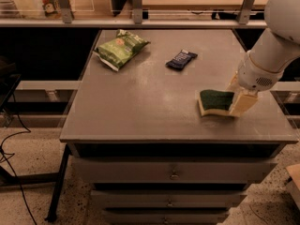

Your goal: Move sponge near rxbar blueberry

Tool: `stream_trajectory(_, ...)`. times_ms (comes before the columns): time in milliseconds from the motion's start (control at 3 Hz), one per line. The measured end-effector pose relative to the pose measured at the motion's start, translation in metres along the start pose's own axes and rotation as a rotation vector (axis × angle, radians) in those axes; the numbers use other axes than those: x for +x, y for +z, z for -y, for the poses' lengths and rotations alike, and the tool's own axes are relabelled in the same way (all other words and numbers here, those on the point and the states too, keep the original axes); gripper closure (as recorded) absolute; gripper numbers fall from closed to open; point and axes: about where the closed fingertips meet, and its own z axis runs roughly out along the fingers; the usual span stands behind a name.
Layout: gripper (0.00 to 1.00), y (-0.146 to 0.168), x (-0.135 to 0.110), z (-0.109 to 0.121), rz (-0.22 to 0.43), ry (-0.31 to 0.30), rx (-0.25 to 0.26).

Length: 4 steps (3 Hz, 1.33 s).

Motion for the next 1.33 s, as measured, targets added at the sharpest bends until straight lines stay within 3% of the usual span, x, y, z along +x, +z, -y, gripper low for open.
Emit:
stream_trajectory(333, 1.0, -0.002, 0.0, 0.003, -0.009, 0.006, 0.0)
stream_trajectory(667, 1.0, -0.011, -0.002, 0.026, -0.035, 0.031, 0.022)
stream_trajectory(1333, 1.0, -0.027, -0.002, 0.103, -0.082, 0.113, 0.13)
